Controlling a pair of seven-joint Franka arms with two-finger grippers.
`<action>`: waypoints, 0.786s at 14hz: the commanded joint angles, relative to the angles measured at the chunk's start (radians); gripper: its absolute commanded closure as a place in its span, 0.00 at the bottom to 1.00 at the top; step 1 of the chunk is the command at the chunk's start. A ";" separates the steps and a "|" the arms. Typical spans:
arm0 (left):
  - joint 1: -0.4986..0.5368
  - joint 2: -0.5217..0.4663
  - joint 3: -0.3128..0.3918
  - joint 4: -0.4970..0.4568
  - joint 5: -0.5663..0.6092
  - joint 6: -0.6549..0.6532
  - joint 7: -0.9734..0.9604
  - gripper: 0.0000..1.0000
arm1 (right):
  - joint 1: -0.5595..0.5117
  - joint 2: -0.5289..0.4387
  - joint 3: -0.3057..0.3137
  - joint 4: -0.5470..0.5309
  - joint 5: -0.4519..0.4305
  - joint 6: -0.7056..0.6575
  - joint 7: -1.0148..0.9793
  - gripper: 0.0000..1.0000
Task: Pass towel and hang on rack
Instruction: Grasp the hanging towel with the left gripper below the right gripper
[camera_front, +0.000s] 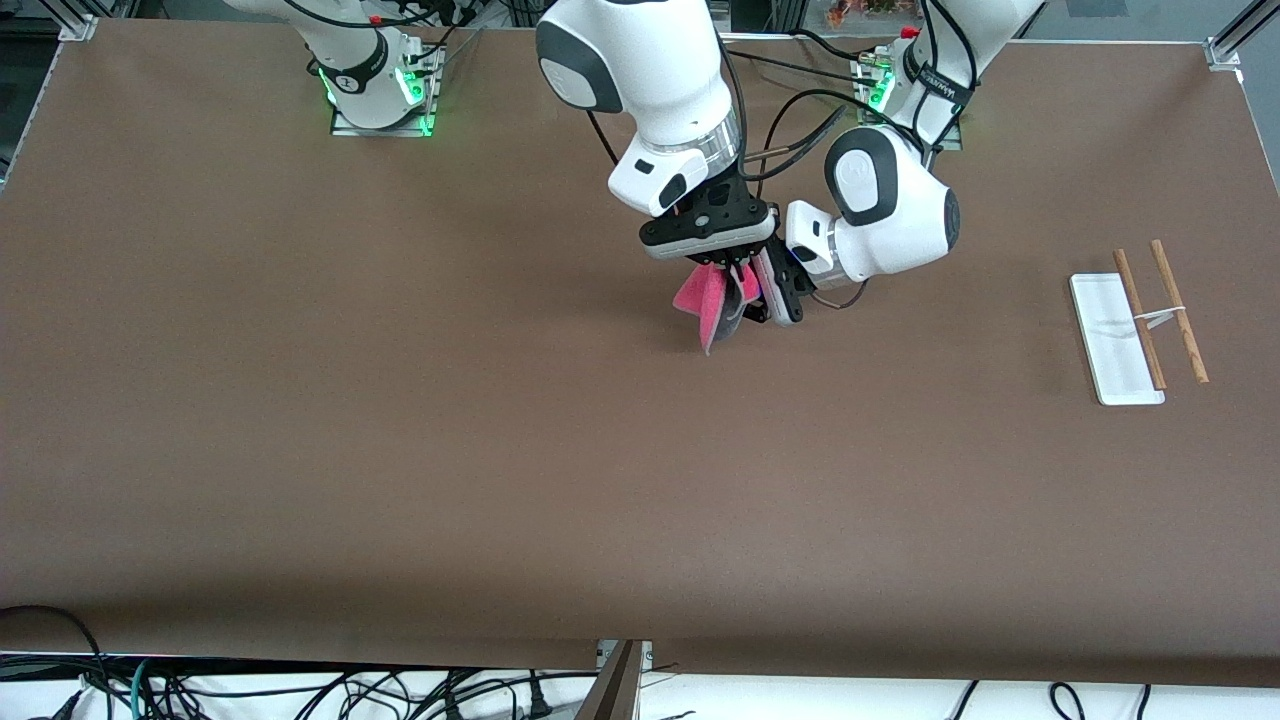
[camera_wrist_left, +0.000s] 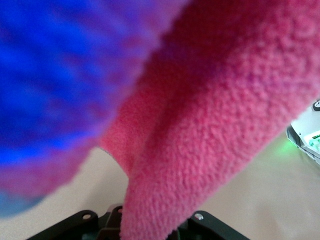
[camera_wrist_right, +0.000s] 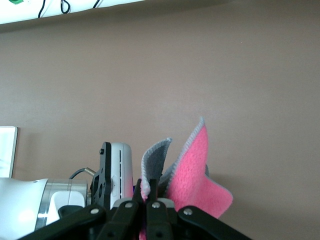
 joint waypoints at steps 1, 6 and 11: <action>-0.013 0.010 0.003 0.019 -0.029 0.016 0.003 0.92 | 0.008 0.008 -0.006 0.019 -0.008 -0.003 0.009 1.00; -0.015 0.010 0.003 0.019 -0.019 0.022 0.003 1.00 | 0.006 0.008 -0.008 0.019 -0.008 -0.001 0.007 1.00; -0.015 0.010 0.004 0.019 -0.016 0.025 0.004 1.00 | 0.007 0.009 -0.009 0.019 -0.011 0.002 0.007 0.00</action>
